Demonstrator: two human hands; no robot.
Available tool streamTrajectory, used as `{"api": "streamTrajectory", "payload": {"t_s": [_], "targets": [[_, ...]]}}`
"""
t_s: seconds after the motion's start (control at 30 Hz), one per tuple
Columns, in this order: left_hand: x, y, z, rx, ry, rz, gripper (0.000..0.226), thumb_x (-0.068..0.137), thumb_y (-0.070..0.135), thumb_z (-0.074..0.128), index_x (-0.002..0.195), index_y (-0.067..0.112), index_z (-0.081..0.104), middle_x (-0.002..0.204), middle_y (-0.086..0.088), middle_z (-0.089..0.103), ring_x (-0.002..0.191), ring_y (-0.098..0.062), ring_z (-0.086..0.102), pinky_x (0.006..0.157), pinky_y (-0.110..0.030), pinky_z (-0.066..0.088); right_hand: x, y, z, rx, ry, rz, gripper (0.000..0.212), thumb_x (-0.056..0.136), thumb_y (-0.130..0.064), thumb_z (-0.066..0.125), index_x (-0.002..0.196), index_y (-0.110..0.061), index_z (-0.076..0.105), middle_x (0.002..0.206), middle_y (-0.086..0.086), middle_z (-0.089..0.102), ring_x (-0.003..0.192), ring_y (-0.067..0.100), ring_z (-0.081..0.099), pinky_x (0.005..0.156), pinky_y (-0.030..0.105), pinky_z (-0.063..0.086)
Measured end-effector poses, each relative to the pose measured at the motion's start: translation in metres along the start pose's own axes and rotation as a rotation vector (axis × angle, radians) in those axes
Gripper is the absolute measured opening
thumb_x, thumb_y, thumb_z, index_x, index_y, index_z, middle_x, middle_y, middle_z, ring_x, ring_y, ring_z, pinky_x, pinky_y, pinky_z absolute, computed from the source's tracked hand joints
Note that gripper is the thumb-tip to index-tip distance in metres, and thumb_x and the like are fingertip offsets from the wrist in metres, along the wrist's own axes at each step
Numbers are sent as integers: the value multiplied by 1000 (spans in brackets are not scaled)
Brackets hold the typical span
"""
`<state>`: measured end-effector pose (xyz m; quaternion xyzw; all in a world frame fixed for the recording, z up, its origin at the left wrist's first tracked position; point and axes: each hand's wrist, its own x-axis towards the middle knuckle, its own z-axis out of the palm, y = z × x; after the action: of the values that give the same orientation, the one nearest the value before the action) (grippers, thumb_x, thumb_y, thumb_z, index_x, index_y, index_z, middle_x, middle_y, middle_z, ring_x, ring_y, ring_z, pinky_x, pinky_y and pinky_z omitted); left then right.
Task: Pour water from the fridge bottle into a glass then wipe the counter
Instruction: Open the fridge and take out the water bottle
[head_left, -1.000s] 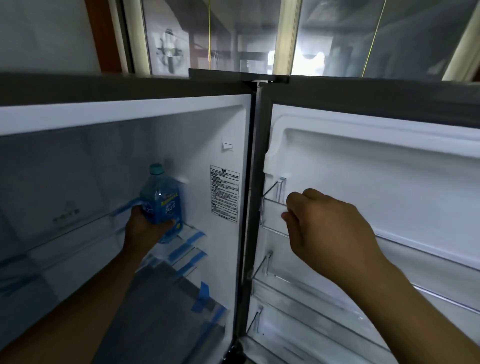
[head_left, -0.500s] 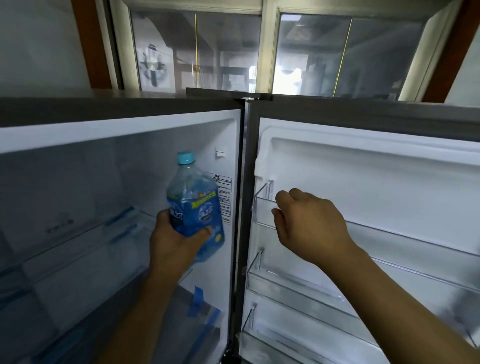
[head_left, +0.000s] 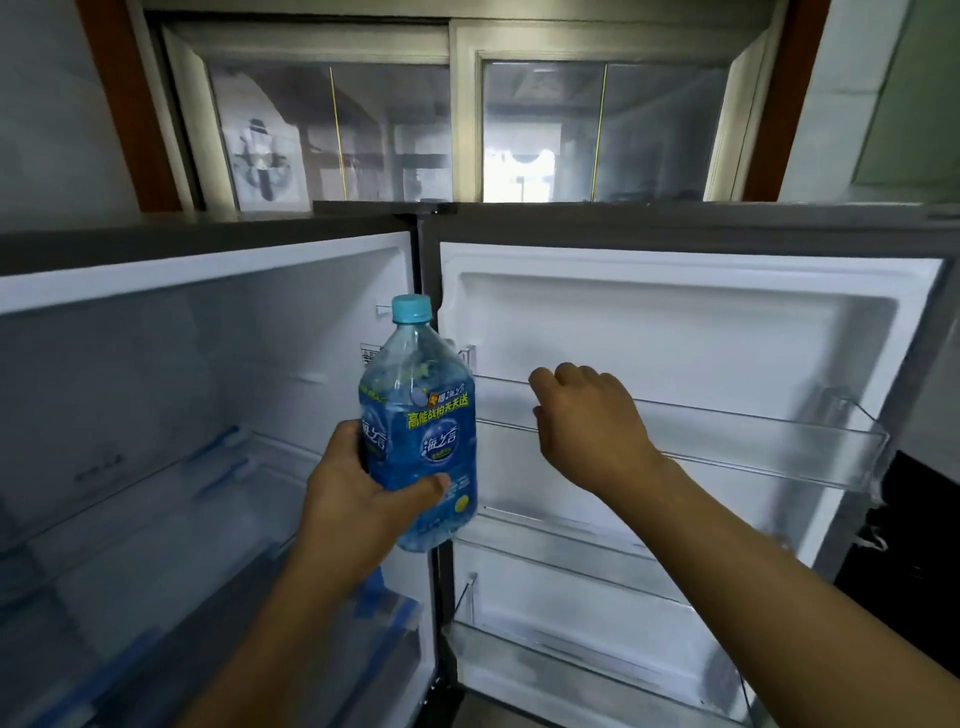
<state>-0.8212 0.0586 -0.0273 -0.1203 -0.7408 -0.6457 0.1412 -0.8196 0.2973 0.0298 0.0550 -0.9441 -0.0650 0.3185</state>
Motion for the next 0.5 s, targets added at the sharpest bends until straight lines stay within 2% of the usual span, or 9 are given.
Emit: {"api": "streamTrajectory", "payload": {"t_s": [0.1,0.17,0.23,0.27,0.3,0.33,0.4,0.47,0.5], "targets": [[-26,21,12,10,13,1,56,66,9,93,105,29,59,99,21,75,89,-5,75,64,-23,62,-38,20,-12,135,99,45,26,87,-9,60,113,-6,62,103,15,60,92,34,54,76,37,40],[-44,36,23,16,21,1,55,65,12,93,104,31,58,97,22,75,88,-2,75,63,-21,61,-72,19,-19,410,241,83,29,87,-7,65,116,-4,65,110,16,61,99,33,56,84,38,47],[-65,52,39,18,31,-5,55,64,14,93,103,32,58,95,21,76,88,0,74,62,-18,59,-109,13,-27,795,245,229,26,92,-12,64,118,-13,63,115,7,59,104,20,56,86,25,48],[-76,61,47,18,35,-9,55,63,16,93,103,32,58,95,22,75,88,2,74,61,-16,58,-125,10,-31,998,162,370,20,95,-18,62,115,-20,62,115,0,59,105,13,56,86,18,47],[-88,68,55,19,34,-11,56,61,20,94,103,32,58,94,24,75,88,4,73,60,-15,58,-139,7,-36,1214,12,531,13,97,-23,60,110,-25,62,115,-3,60,106,11,58,88,18,48],[-100,75,62,23,27,-9,58,58,26,93,103,33,58,94,27,74,88,6,73,59,-14,57,-149,5,-40,1445,-143,688,9,98,-26,57,105,-25,62,115,-1,62,107,14,61,91,25,52],[-126,86,76,55,16,-13,60,55,32,92,105,32,58,97,27,74,88,6,73,61,-15,58,-171,9,-49,1855,-359,928,15,100,-27,53,105,-18,64,113,13,68,104,26,68,86,39,59],[-150,93,85,79,17,-11,55,64,19,93,105,30,58,98,24,75,88,3,73,61,-16,59,-192,15,-61,2160,-457,1054,26,100,-27,54,108,-4,63,104,21,74,90,33,74,73,41,62],[-160,94,87,83,15,-7,53,67,12,92,104,29,58,98,24,75,88,2,74,61,-15,58,-200,17,-67,2246,-493,1086,31,99,-28,54,110,0,63,100,23,75,86,35,75,72,42,62]]}}
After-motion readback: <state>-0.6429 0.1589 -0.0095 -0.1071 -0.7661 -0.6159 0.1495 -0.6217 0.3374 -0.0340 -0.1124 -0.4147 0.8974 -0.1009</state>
